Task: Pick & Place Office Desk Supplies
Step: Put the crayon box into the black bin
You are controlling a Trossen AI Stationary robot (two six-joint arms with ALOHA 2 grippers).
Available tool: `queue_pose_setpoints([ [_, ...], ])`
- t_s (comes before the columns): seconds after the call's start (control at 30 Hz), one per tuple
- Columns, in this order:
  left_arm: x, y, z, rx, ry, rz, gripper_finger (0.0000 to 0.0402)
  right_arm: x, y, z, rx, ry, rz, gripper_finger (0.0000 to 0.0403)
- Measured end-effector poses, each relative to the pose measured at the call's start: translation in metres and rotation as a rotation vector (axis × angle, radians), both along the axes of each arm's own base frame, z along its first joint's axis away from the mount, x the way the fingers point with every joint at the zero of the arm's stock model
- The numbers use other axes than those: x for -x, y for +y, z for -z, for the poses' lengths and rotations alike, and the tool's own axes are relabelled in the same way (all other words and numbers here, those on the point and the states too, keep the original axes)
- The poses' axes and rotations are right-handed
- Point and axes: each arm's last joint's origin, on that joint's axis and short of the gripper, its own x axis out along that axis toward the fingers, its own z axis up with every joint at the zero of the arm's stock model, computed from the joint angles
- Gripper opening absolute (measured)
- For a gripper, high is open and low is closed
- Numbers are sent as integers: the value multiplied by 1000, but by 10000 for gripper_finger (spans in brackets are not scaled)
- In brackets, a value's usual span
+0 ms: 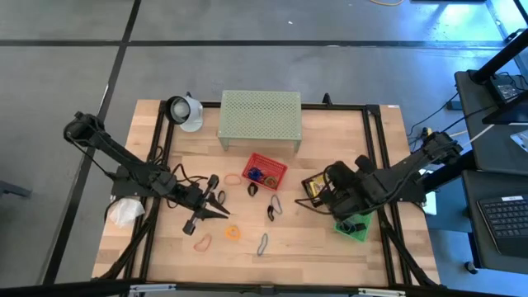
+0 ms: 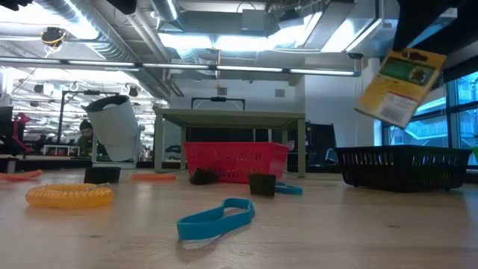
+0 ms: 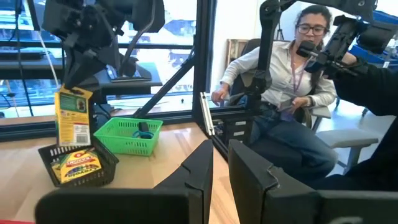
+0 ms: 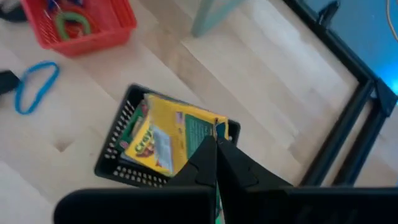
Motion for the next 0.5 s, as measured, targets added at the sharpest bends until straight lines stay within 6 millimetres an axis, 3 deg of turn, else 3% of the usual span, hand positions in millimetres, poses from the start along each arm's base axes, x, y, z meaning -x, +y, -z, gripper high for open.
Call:
queue_pose_setpoints([
  [0.5, -1, 2, 0, -64, -24, -11, 43, 0, -17, 25, -21, 124, 94, 0],
])
